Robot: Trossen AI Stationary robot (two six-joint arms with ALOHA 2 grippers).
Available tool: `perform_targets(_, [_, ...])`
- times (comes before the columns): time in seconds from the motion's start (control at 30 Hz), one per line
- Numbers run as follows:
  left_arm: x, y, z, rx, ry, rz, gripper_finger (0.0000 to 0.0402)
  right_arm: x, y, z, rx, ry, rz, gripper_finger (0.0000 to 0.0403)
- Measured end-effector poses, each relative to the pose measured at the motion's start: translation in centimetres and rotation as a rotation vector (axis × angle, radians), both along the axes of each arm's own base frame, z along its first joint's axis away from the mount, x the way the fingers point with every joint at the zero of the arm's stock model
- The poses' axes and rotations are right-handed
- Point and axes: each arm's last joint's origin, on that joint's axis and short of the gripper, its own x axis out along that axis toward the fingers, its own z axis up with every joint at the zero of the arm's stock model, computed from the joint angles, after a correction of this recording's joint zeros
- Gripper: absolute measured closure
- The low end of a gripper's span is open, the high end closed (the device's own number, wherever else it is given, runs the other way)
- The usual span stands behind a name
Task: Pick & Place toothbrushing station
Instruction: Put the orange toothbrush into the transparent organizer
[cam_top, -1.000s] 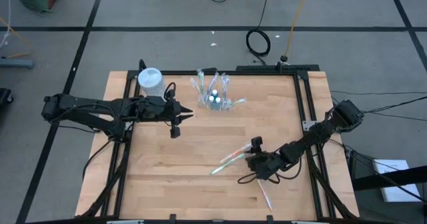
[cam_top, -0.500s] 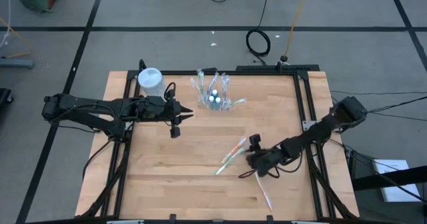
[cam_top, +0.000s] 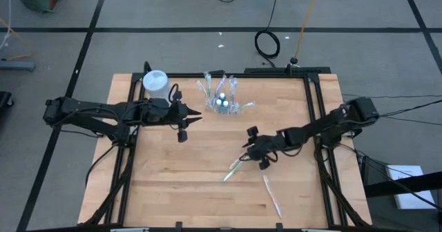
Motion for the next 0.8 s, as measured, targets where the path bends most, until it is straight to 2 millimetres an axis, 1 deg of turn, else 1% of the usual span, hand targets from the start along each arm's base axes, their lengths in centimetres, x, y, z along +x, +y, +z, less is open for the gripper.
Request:
perform_targets(0.07, [0.0,0.0,0.0,0.007,0.002,-0.003,0.0325,0.2,-0.2,-0.7,0.052,0.029,0.047,0.0261])
perform_targets(0.13, [0.0,0.0,0.0,0.007,0.002,-0.003,0.0325,0.3,-0.2,-1.2,0.070,0.051,0.052,0.0261])
perform_targets(0.27, [0.0,0.0,0.0,0.006,0.001,-0.003,0.0325,0.6,-0.3,-2.0,0.069,0.067,0.040,0.0261])
perform_targets(0.43, [0.0,0.0,0.0,0.006,0.001,-0.002,0.0325,0.9,-0.6,-3.9,0.042,0.121,0.015,0.0262])
perform_targets(0.5, [0.0,0.0,0.0,0.006,0.001,-0.002,0.0325,0.8,-0.6,-4.5,0.040,0.147,0.016,0.0269])
perform_targets(0.6, [0.0,0.0,0.0,0.006,0.001,-0.003,0.0325,0.7,-0.7,-5.0,0.036,0.173,0.016,0.0295])
perform_targets(0.8, [0.0,0.0,0.0,0.015,0.003,-0.007,0.0325,0.6,-0.7,-4.9,0.057,0.176,-0.006,0.0379])
